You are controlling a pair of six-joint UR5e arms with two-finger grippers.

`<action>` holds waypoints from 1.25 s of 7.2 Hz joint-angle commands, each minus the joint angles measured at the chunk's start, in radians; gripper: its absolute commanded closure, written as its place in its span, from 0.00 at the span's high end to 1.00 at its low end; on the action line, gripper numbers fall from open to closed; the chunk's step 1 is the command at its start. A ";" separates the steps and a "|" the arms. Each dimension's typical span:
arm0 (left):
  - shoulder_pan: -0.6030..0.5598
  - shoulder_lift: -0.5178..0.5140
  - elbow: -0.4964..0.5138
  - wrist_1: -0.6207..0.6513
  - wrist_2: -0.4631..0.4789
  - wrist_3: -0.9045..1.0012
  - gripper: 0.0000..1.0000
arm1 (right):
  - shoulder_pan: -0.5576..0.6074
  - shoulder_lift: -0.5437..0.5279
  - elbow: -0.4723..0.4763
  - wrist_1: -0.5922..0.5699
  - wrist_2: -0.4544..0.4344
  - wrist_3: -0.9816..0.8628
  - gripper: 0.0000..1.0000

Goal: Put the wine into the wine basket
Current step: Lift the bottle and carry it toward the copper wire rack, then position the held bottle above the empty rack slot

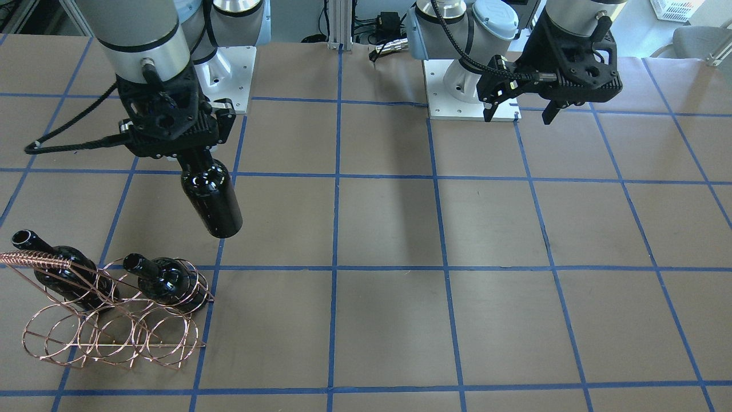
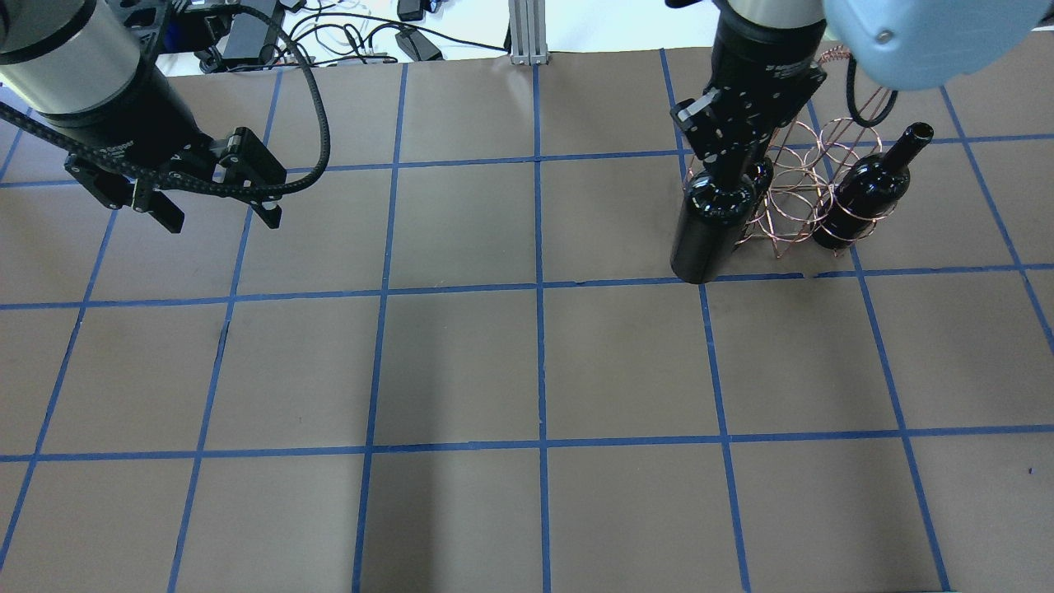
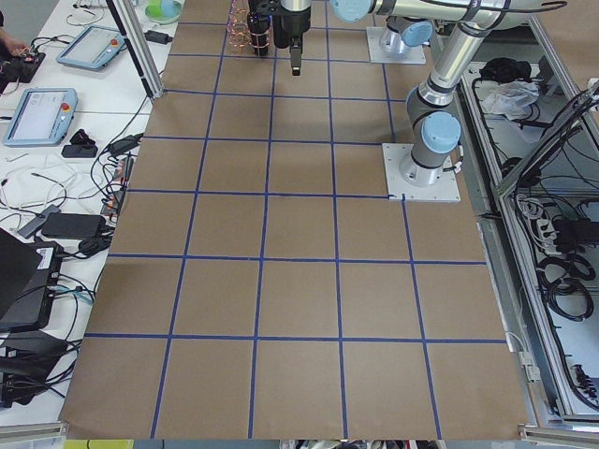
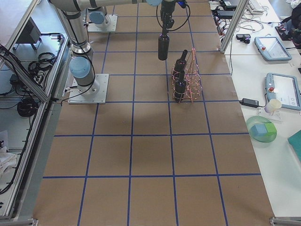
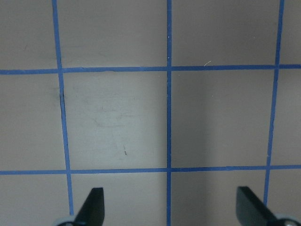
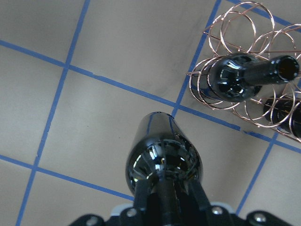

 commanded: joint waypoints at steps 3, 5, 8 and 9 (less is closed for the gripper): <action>0.000 0.002 0.000 -0.002 0.001 0.000 1.00 | -0.195 -0.048 -0.040 0.036 -0.069 -0.295 0.00; -0.001 0.002 0.000 -0.002 0.001 0.000 1.00 | -0.252 -0.037 -0.052 0.026 -0.056 -0.372 0.00; 0.002 0.002 0.000 0.000 0.000 0.000 1.00 | -0.252 0.021 -0.052 -0.078 -0.027 -0.397 0.00; 0.002 0.002 0.000 0.002 0.001 0.000 1.00 | -0.252 0.041 -0.052 -0.109 -0.026 -0.397 0.00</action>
